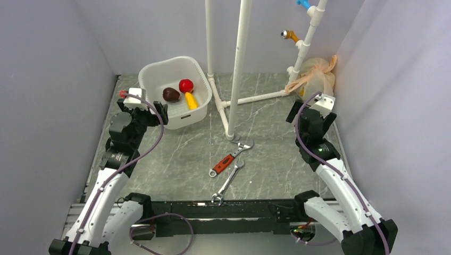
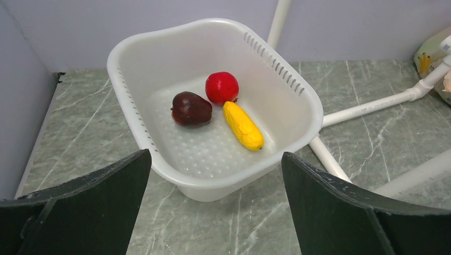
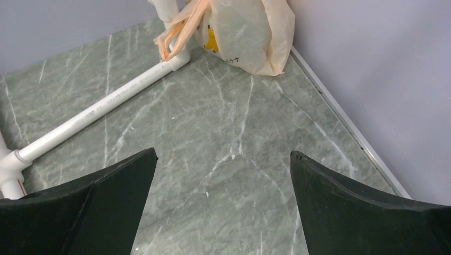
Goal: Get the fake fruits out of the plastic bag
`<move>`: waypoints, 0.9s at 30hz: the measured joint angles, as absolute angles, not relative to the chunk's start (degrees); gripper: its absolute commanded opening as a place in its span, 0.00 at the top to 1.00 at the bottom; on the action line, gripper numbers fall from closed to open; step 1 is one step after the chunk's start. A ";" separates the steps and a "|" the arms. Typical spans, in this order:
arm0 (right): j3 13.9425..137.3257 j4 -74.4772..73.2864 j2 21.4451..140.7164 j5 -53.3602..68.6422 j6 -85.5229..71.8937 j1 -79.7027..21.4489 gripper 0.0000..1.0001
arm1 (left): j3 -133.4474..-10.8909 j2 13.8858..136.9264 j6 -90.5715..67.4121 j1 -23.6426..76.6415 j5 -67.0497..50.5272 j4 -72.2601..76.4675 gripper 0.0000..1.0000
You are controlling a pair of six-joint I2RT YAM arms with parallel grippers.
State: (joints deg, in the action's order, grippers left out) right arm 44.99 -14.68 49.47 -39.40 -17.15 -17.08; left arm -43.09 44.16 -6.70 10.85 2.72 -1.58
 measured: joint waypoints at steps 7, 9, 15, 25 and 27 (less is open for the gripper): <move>42.37 -8.82 53.43 -41.10 -18.44 -17.08 0.00 | -43.09 45.65 -7.09 10.96 1.10 -1.56 0.01; 41.85 -7.09 55.11 -41.65 -18.70 -16.97 0.00 | -43.11 46.02 -7.20 10.98 0.69 -1.58 0.00; 41.50 -1.76 60.97 -40.95 -20.78 -13.10 0.00 | -43.11 46.46 -7.31 11.62 0.25 -1.58 0.01; 42.30 5.34 72.97 -38.85 -22.04 -6.04 0.00 | -43.22 46.70 -8.93 12.10 -1.87 -1.61 0.00; 42.44 7.46 74.22 -37.32 -21.89 -3.25 0.00 | -43.55 47.13 -9.37 12.10 -2.42 -1.58 0.01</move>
